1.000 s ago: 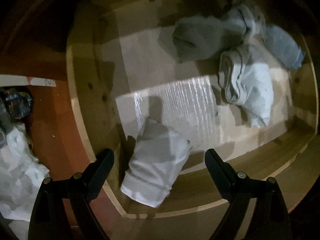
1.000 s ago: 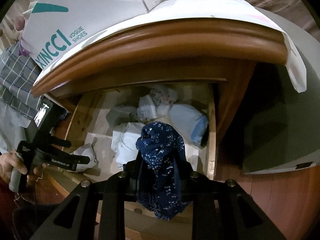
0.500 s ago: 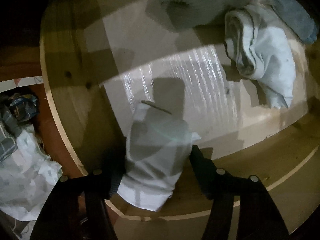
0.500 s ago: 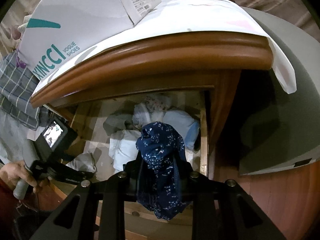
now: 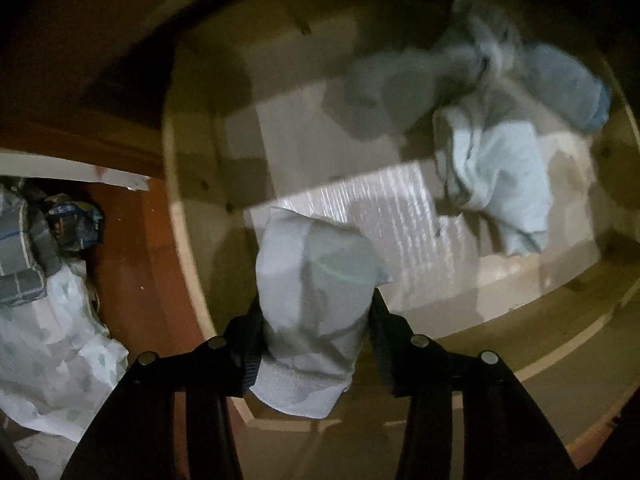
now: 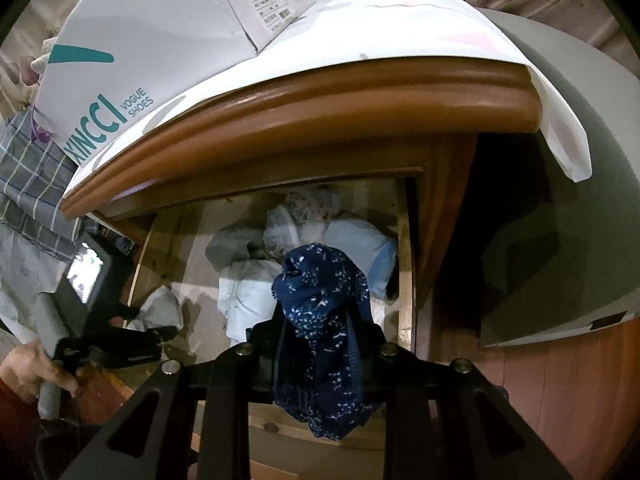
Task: Take underwear out of drawer
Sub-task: 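Carry the white sock with the left tool and release it into the white box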
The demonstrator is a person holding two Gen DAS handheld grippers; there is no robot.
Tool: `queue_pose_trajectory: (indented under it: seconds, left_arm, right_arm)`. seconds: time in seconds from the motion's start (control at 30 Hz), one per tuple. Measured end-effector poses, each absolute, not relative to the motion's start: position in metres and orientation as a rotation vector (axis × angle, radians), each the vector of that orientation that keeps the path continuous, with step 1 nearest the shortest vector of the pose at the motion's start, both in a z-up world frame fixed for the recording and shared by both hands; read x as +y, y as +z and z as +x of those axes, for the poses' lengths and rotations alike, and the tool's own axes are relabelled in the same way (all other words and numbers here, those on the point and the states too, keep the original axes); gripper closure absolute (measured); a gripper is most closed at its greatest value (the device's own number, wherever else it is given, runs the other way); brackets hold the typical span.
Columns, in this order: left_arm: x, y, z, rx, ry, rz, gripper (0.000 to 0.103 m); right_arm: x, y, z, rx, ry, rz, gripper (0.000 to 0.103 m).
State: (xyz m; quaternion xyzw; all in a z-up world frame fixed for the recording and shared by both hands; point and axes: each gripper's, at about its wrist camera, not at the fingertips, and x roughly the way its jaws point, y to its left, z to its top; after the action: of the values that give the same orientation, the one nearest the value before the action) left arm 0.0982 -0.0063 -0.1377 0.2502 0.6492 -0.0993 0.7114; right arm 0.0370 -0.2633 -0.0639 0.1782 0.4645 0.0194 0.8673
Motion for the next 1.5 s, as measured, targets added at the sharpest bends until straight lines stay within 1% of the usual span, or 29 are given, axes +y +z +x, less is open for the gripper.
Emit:
queue_pose_trajectory:
  seconds: [0.13,0.33,0.63,0.93,1.13,1.27,1.4,1.5]
  left_arm:
    - [-0.009,-0.115,0.086,1.365,-0.206,0.526,0.06]
    - [-0.015,-0.068,0.065,1.199,-0.19,0.484,0.06]
    - [0.014,-0.012,0.041,0.996,-0.162,0.446,0.06]
    - [0.03,0.076,0.024,0.823,-0.188,0.366,0.06]
    - [0.05,0.156,0.037,0.73,-0.195,0.272,0.06]
    - [0.055,0.199,0.057,0.667,-0.18,0.253,0.06]
    - [0.048,0.226,0.088,0.641,-0.184,0.22,0.06]
    - [0.036,0.231,0.115,0.647,-0.193,0.236,0.06]
  right_arm:
    - [-0.263,-0.066,0.037,0.979,0.036,0.37,0.078]
    - [-0.26,-0.07,0.038,0.986,0.032,0.364,0.078]
    - [-0.259,-0.076,0.04,1.001,0.026,0.354,0.078]
    - [-0.259,-0.077,0.04,1.003,0.024,0.354,0.078]
    - [-0.263,-0.076,0.037,0.996,0.023,0.366,0.078]
    - [-0.264,-0.073,0.036,0.987,0.015,0.359,0.078]
    - [-0.264,-0.069,0.035,0.972,0.01,0.362,0.078]
    - [-0.267,-0.066,0.034,0.954,-0.007,0.358,0.078]
